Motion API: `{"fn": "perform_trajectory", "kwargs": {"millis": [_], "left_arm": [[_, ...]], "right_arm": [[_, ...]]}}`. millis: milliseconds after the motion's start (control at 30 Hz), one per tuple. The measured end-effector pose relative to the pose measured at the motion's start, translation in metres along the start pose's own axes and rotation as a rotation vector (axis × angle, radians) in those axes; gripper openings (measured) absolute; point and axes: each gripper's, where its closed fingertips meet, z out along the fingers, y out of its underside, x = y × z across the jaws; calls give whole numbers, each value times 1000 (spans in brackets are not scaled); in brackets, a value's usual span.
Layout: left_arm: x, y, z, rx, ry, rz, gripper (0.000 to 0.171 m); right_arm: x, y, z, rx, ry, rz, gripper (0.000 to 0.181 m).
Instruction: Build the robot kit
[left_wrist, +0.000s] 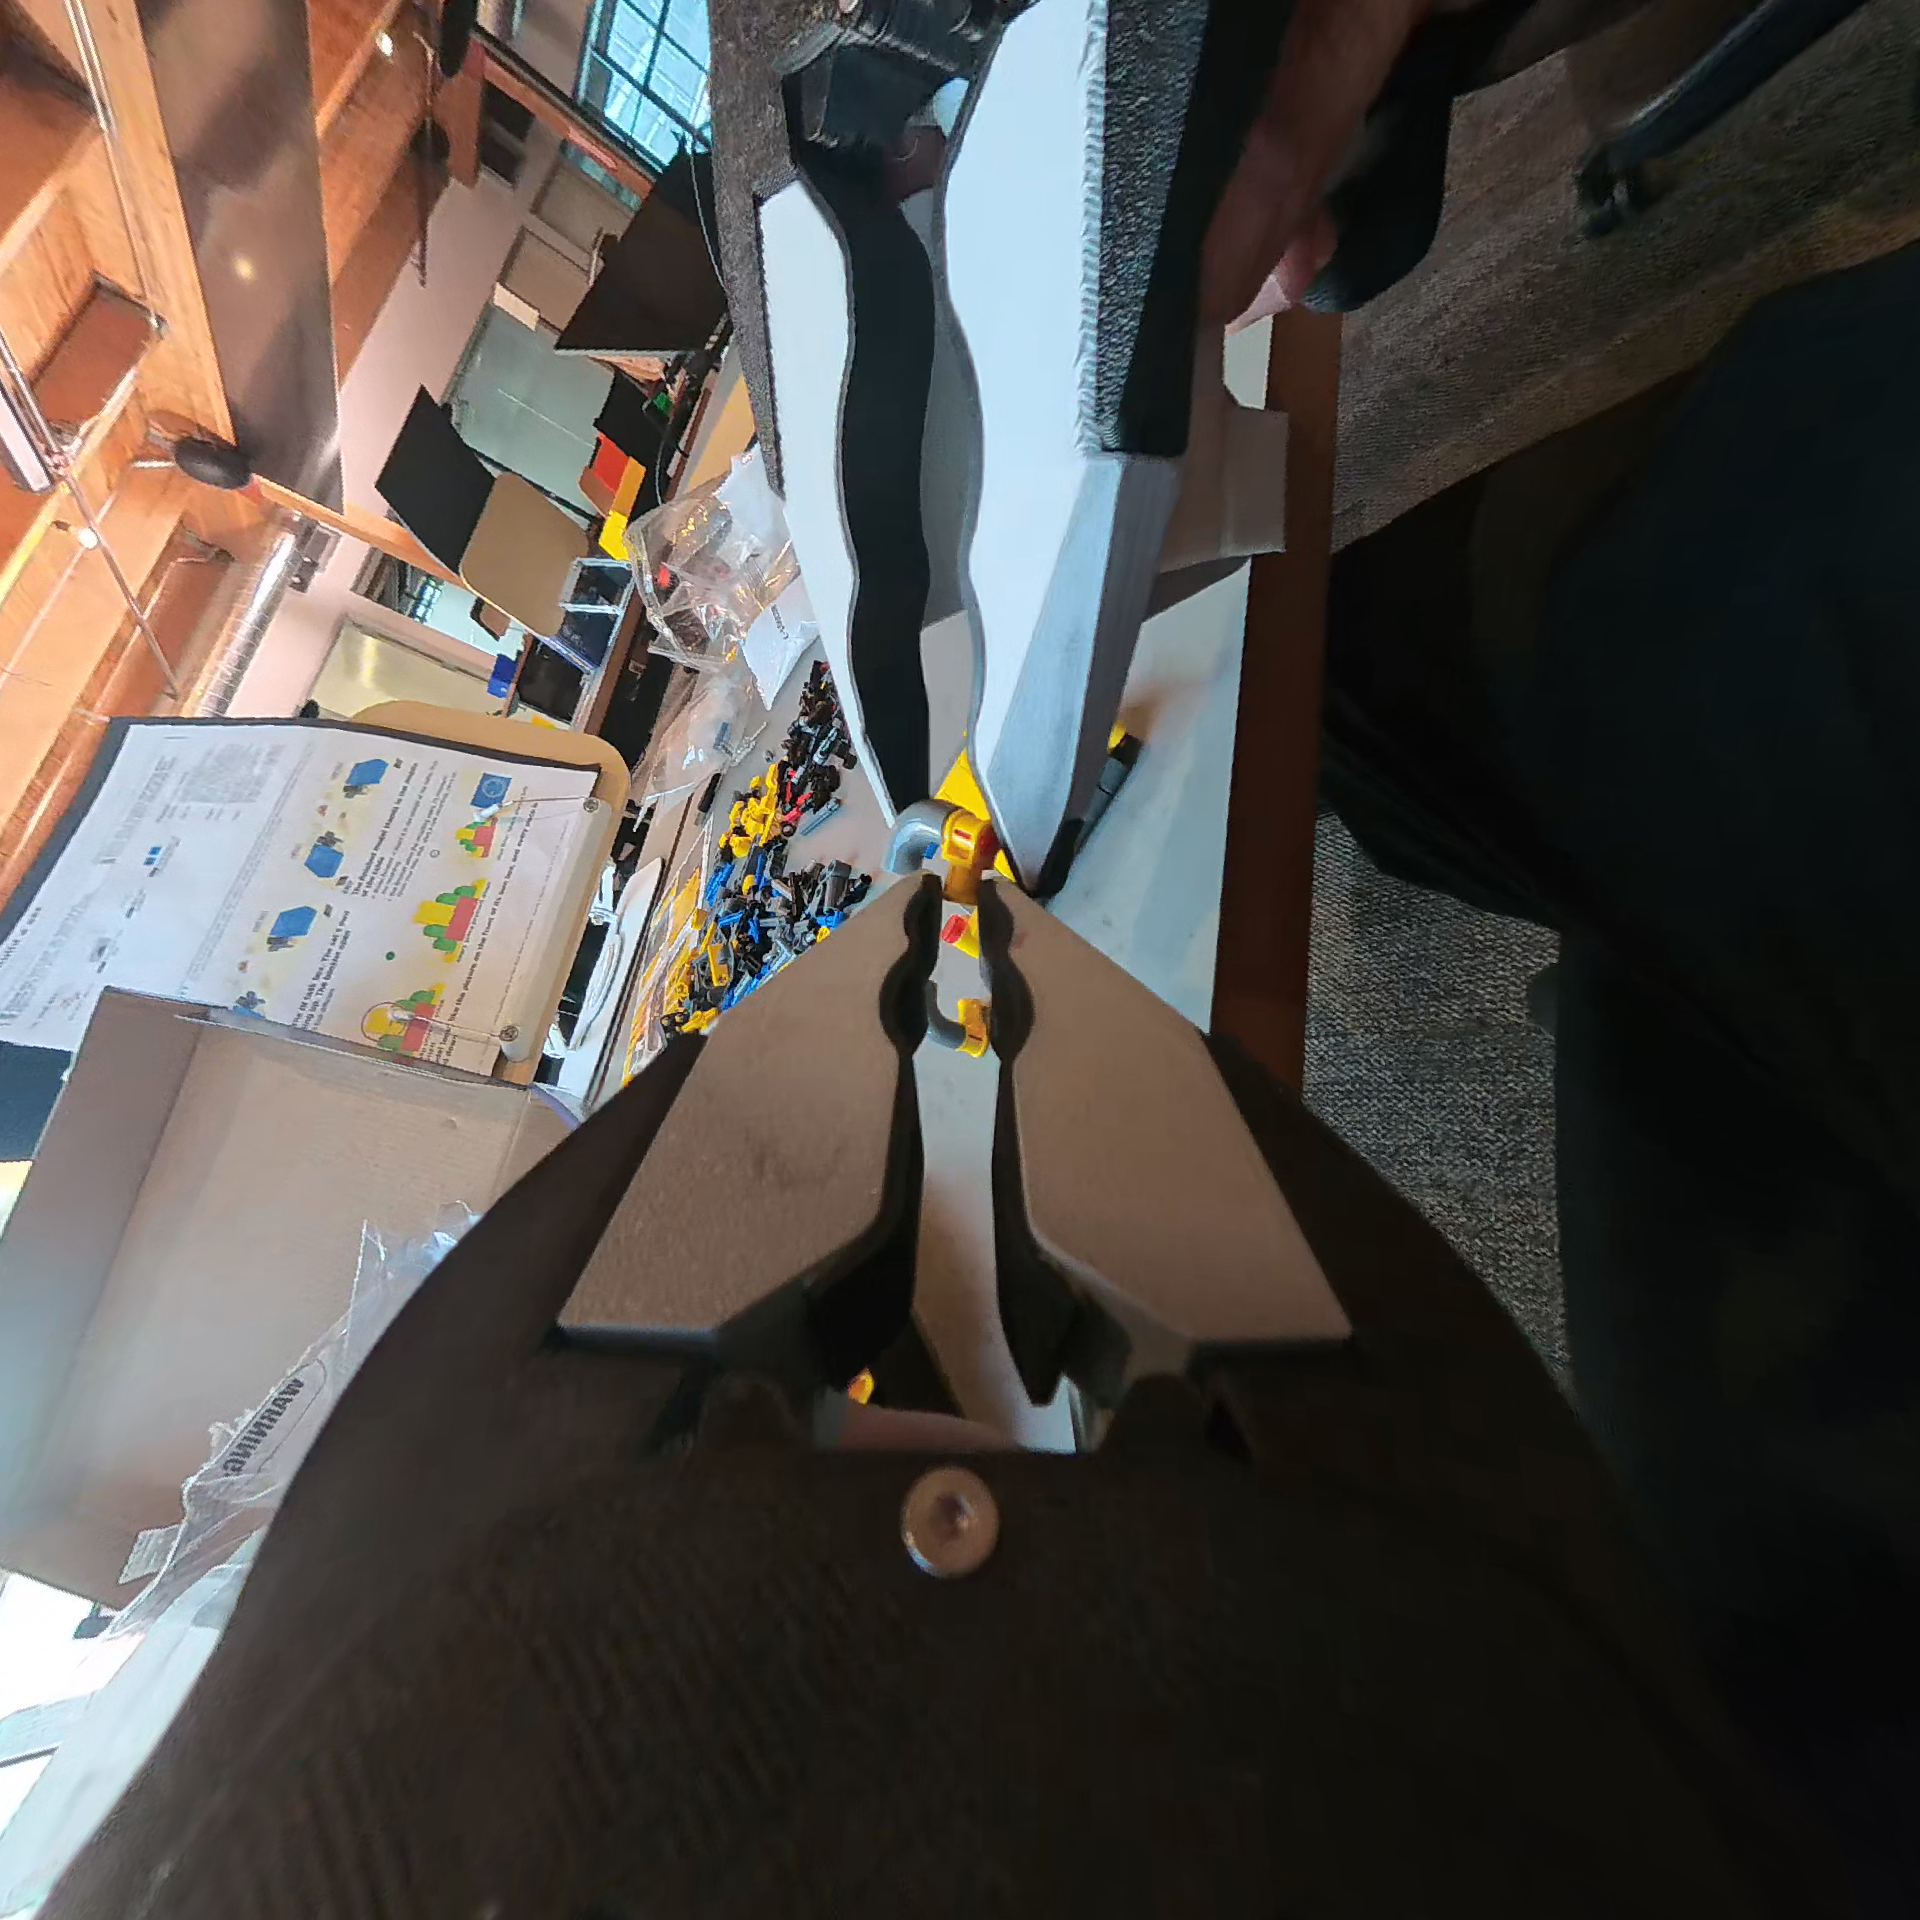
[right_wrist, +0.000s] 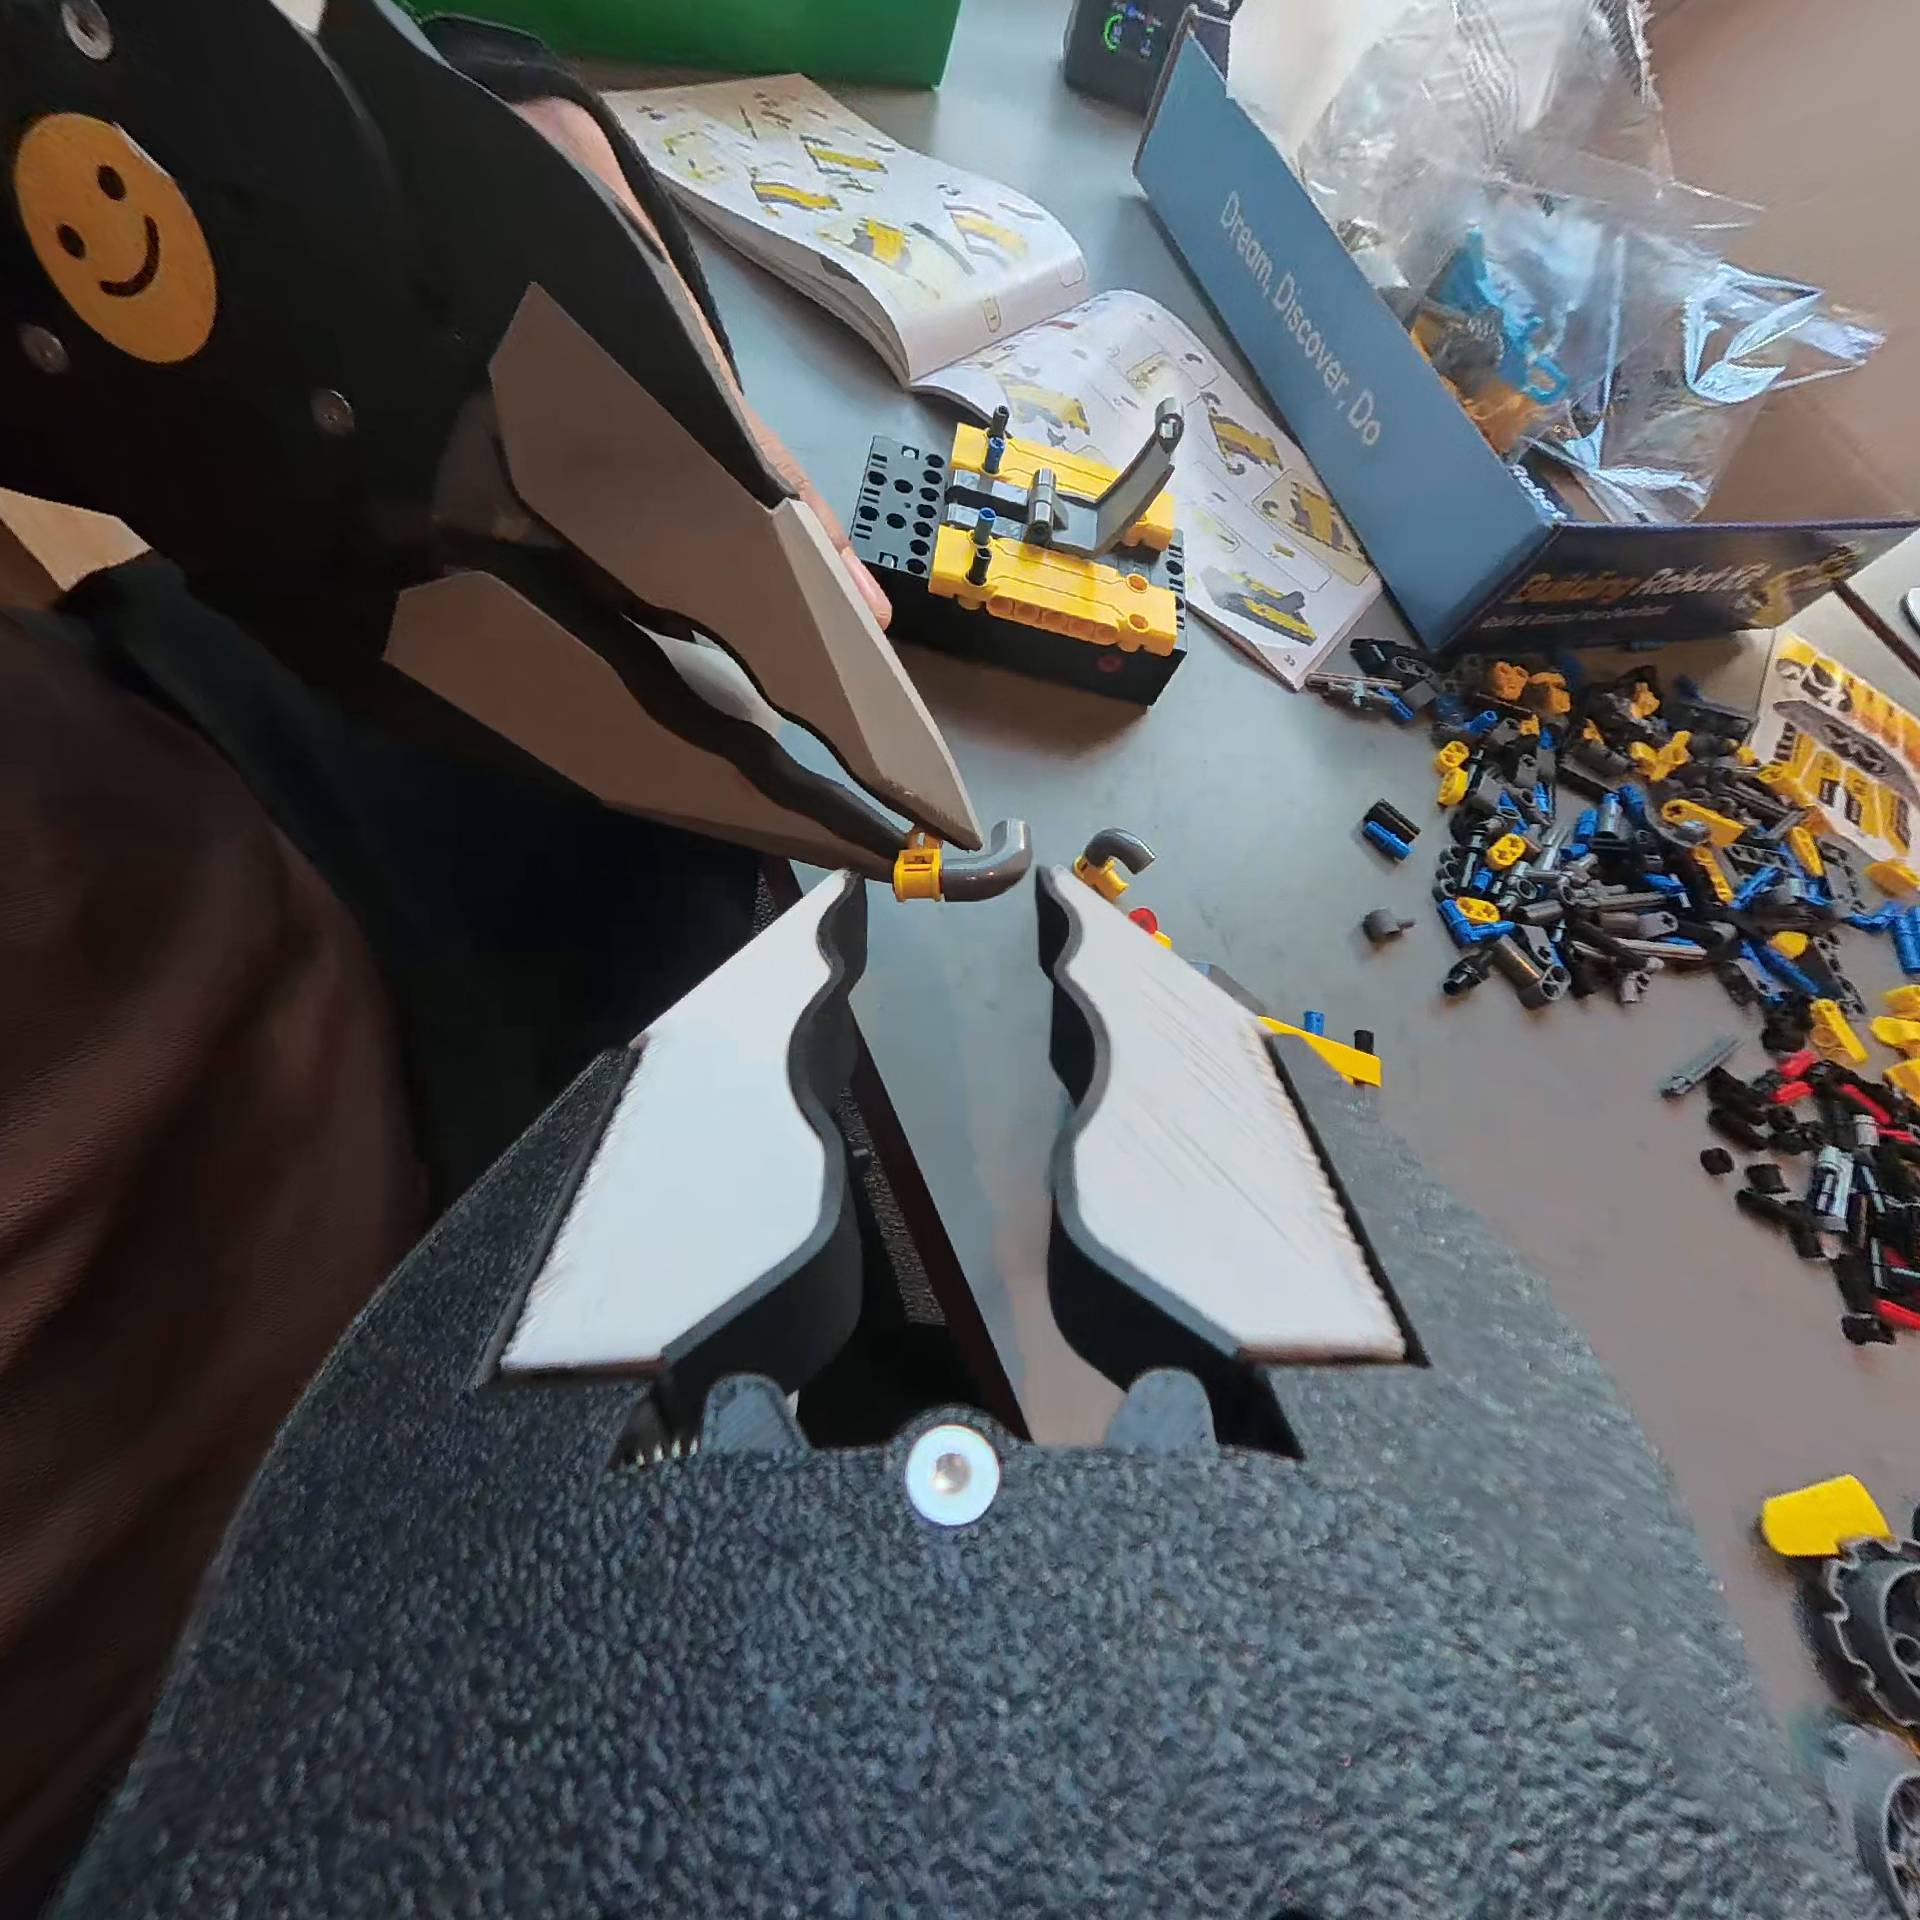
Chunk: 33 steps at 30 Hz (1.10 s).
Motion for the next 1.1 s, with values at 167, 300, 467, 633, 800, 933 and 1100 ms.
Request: {"fn": "perform_trajectory", "kwargs": {"millis": [167, 300, 467, 633, 800, 933, 1100], "left_arm": [[2, -2, -2, 11, 8, 15, 4], [6, -1, -3, 10, 23, 57, 4], [8, 2, -2, -2, 25, 82, 4], [11, 7, -1, -22, 36, 88, 4], [21, 15, 1, -55, 71, 98, 4], [24, 20, 3, -75, 94, 83, 4], [21, 24, 3, -77, 105, 54, 4]], "right_arm": [[-1, -1, -2, 1, 20, -64, 37], [-7, 2, -1, -27, 28, -124, 26], [-7, 3, 2, -62, 59, -165, 26], [-5, 10, 7, -114, 112, -209, 24], [-6, 17, 14, -180, 147, -293, 24], [-6, 23, 18, -204, 147, -282, 23], [-14, 23, 21, -193, 105, -270, 1]]}}
